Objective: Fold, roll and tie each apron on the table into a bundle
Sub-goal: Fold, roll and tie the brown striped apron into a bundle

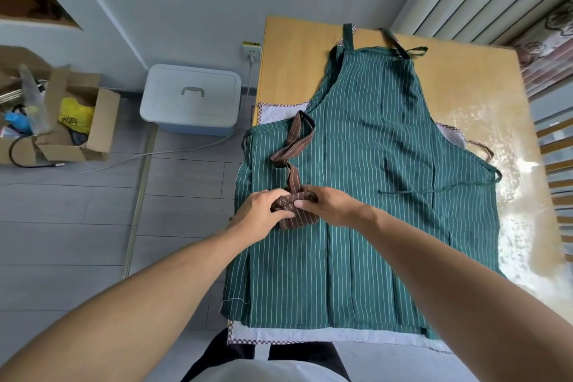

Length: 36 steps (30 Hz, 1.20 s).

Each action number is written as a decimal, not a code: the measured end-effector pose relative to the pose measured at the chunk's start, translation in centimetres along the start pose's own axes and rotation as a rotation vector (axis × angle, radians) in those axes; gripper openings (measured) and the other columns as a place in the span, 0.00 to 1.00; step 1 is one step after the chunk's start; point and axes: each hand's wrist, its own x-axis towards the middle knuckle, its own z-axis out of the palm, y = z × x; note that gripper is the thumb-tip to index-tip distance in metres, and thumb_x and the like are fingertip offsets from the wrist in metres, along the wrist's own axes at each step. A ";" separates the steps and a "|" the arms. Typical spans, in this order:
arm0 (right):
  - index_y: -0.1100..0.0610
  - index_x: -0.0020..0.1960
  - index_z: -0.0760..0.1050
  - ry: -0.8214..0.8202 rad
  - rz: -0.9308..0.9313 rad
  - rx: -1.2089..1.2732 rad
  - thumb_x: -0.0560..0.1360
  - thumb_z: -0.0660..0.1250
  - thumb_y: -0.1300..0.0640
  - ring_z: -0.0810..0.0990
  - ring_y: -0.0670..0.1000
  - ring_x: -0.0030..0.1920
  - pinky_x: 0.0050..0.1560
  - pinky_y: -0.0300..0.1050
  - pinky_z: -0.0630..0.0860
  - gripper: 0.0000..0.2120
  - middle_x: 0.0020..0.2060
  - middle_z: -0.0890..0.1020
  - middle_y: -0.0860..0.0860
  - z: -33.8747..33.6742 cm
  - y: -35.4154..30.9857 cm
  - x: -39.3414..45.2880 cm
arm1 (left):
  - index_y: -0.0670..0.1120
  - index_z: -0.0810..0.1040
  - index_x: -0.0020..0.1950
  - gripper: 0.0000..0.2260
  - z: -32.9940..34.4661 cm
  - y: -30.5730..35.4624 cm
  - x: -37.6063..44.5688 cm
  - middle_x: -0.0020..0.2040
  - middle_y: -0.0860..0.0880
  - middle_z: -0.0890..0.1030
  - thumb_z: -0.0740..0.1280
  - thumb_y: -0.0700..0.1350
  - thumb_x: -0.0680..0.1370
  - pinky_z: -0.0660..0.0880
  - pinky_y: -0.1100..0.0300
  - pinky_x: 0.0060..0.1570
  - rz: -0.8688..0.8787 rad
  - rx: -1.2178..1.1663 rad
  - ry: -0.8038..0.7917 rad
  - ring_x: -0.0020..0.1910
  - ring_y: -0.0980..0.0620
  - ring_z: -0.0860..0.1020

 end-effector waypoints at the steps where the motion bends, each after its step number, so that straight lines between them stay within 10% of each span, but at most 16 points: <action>1: 0.52 0.56 0.75 0.006 0.011 0.064 0.83 0.60 0.41 0.75 0.41 0.30 0.33 0.39 0.72 0.15 0.37 0.80 0.47 0.0 0.0 -0.4 | 0.53 0.79 0.61 0.12 -0.2 0.3 0.0 0.39 0.55 0.78 0.71 0.52 0.79 0.64 0.67 0.32 0.023 0.017 -0.012 0.34 0.58 0.75; 8: 0.54 0.56 0.74 0.146 0.152 0.499 0.71 0.71 0.36 0.79 0.56 0.41 0.50 0.63 0.79 0.25 0.45 0.87 0.56 1.1 1.0 -0.4 | 0.45 0.73 0.43 0.15 -0.3 0.5 2.3 0.34 0.49 0.73 0.62 0.53 0.84 0.68 0.58 0.31 -0.113 -0.001 -0.071 0.30 0.52 0.71; 15: 0.54 0.65 0.72 0.417 0.459 0.537 0.72 0.78 0.45 0.85 0.50 0.48 0.51 0.47 0.82 0.28 0.54 0.84 0.52 1.8 0.2 1.3 | 0.52 0.71 0.54 0.23 -1.4 1.2 4.4 0.49 0.50 0.78 0.76 0.62 0.70 0.77 0.52 0.47 -0.283 0.060 0.095 0.47 0.49 0.78; 21: 0.61 0.54 0.79 0.276 0.630 0.393 0.76 0.70 0.36 0.75 0.51 0.35 0.38 0.44 0.75 0.27 0.38 0.78 0.52 1.9 0.0 1.0 | 0.48 0.79 0.67 0.22 -0.8 2.7 4.4 0.68 0.45 0.77 0.72 0.56 0.77 0.73 0.50 0.63 -0.277 0.125 -0.025 0.64 0.44 0.77; 29: 0.59 0.58 0.70 0.411 0.417 1.125 0.80 0.70 0.57 0.84 0.54 0.51 0.57 0.56 0.82 0.12 0.56 0.83 0.59 2.2 -3.7 -0.9 | 0.48 0.87 0.49 0.11 -3.7 3.1 0.6 0.36 0.51 0.79 0.69 0.52 0.80 0.70 0.58 0.39 -0.209 -0.160 0.004 0.35 0.53 0.73; 36: 0.61 0.62 0.73 0.451 0.138 1.173 0.69 0.81 0.49 0.87 0.60 0.52 0.60 0.63 0.81 0.29 0.54 0.85 0.61 -0.8 -8.5 -5.5 | 0.45 0.83 0.63 0.13 -7.8 7.2 -3.2 0.69 0.55 0.77 0.68 0.48 0.81 0.63 0.51 0.75 -0.002 -0.308 0.021 0.65 0.53 0.76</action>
